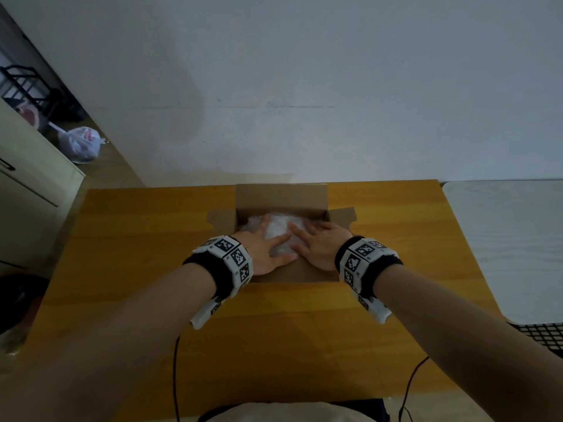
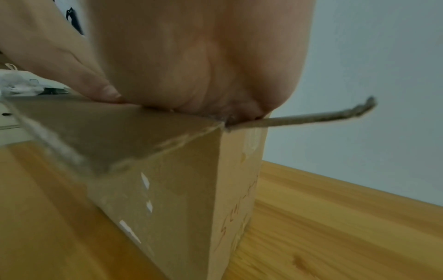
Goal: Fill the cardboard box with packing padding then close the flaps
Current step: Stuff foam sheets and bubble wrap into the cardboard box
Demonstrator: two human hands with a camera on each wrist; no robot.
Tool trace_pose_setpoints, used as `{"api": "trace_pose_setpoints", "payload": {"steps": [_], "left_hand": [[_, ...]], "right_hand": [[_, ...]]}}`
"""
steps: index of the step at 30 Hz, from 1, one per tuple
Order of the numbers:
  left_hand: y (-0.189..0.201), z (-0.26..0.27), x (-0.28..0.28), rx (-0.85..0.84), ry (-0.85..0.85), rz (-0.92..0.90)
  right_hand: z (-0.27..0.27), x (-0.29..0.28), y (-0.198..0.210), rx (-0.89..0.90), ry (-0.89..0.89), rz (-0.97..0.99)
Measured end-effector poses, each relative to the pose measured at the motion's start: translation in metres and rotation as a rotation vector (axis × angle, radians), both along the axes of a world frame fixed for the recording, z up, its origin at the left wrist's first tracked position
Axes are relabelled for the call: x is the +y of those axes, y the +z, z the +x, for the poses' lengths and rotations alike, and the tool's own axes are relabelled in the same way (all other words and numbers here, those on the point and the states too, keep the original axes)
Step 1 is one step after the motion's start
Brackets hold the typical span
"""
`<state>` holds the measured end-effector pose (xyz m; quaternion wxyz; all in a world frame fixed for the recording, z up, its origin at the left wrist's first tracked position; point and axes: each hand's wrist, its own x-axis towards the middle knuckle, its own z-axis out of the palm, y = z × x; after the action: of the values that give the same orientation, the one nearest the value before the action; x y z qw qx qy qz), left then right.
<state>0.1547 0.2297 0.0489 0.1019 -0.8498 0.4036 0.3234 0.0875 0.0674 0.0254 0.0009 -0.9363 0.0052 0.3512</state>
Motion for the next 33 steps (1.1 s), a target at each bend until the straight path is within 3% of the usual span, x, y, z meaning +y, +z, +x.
{"api": "trace_pose_setpoints", "payload": {"steps": [4,10,19,26,33], "left_hand": [[-0.001,-0.005,0.002,-0.011,-0.018,0.004],[-0.009,-0.009,0.006,-0.039,-0.055,-0.023],[-0.01,-0.012,0.004,-0.073,-0.075,-0.043],[-0.006,-0.006,-0.001,-0.078,-0.061,-0.03],[0.015,-0.005,-0.022,-0.233,-0.162,0.05]], "right_hand": [[0.004,0.0,0.019,0.061,-0.1,0.09],[0.0,-0.013,0.06,-0.149,-0.157,0.297],[-0.027,-0.013,0.053,-0.238,-0.147,0.199],[-0.02,0.004,0.042,-0.229,-0.028,0.02],[-0.038,-0.018,0.039,-0.508,-0.06,0.031]]}}
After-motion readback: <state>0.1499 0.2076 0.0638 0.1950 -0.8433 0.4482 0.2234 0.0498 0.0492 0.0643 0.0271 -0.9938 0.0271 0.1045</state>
